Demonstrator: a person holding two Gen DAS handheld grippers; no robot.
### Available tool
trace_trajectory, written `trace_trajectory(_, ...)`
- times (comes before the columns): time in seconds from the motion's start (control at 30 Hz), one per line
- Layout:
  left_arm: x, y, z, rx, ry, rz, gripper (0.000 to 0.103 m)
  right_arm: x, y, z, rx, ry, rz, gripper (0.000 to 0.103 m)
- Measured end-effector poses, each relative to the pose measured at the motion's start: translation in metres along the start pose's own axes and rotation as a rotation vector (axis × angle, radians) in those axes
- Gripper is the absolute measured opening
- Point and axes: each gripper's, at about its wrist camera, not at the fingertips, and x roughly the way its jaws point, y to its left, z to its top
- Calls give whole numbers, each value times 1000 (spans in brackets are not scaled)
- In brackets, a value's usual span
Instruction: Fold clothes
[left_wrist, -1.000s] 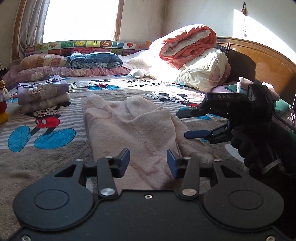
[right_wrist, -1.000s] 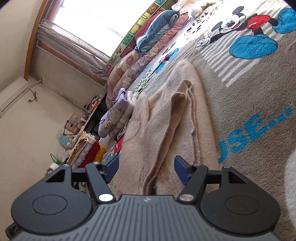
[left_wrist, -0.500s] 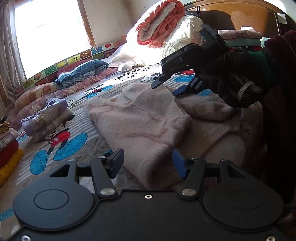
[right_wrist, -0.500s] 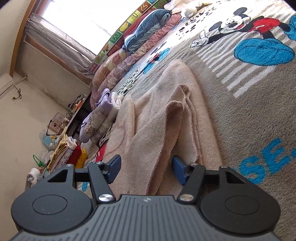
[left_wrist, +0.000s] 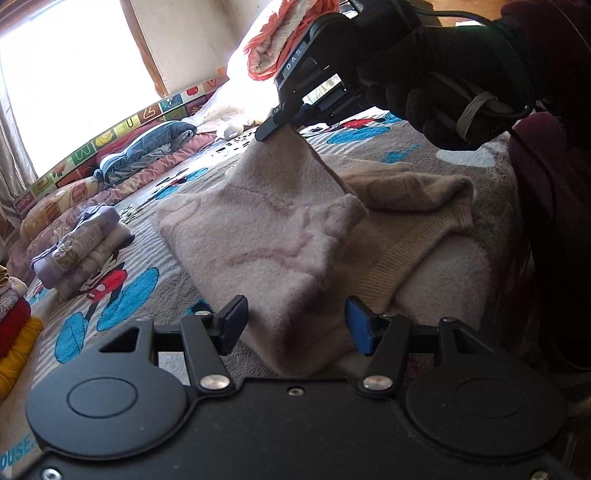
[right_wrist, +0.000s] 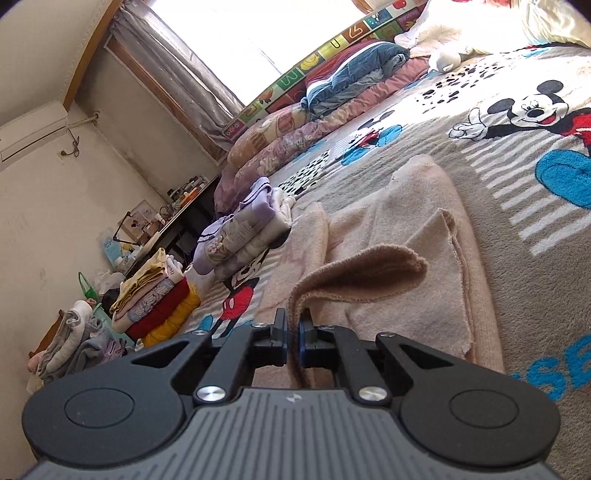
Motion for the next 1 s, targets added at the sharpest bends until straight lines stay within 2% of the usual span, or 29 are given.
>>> trace_trajectory(0.13,0,-2,2,11,-11,1,58,-2,3,14,-8,35,15,7)
trace_trajectory(0.3,-1,-6,2,17,-12,-16,58,-9,9,24,-92,61,-21,7)
trace_trajectory(1.0,4,-6,1,-19,21,-76,57,-40,-23,0,-19,27,-68,7)
